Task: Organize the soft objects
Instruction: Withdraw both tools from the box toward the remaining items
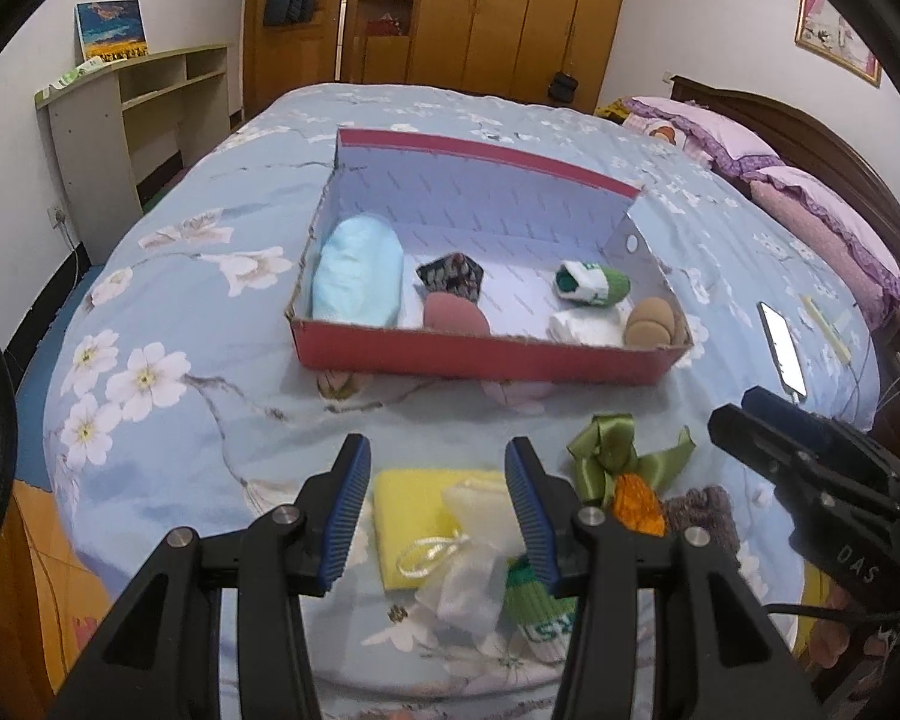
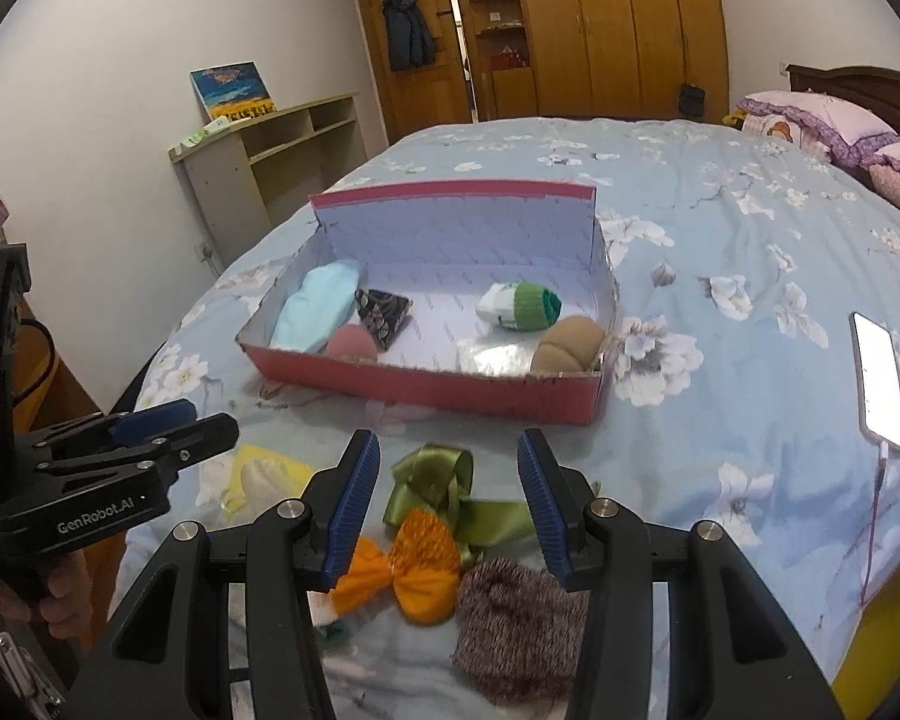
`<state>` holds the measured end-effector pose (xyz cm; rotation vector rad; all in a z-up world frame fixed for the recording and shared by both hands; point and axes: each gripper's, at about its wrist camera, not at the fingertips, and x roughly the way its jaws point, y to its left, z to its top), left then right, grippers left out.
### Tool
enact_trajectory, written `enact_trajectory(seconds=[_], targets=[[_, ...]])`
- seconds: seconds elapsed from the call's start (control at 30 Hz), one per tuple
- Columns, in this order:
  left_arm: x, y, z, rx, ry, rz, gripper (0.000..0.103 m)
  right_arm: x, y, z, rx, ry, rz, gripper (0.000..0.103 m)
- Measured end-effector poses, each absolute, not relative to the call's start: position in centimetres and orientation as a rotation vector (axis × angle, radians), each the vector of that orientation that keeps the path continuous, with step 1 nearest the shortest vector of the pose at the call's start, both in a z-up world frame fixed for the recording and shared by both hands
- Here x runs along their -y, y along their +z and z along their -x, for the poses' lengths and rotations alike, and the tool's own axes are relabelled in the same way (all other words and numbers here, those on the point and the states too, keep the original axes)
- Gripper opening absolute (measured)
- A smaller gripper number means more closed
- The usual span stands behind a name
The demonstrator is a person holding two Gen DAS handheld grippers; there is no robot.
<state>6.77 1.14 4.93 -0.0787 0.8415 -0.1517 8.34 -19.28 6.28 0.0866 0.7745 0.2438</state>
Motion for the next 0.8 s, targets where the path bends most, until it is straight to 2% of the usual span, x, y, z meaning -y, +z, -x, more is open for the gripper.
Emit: enact_trajectory(seconds=[0.8], targets=[[0.9, 2.2, -4.7, -0.861, -0.209, 0.029, 0.049, 20.8, 2.3, -4.1, -0.879, 0.195, -0.033, 0.049]])
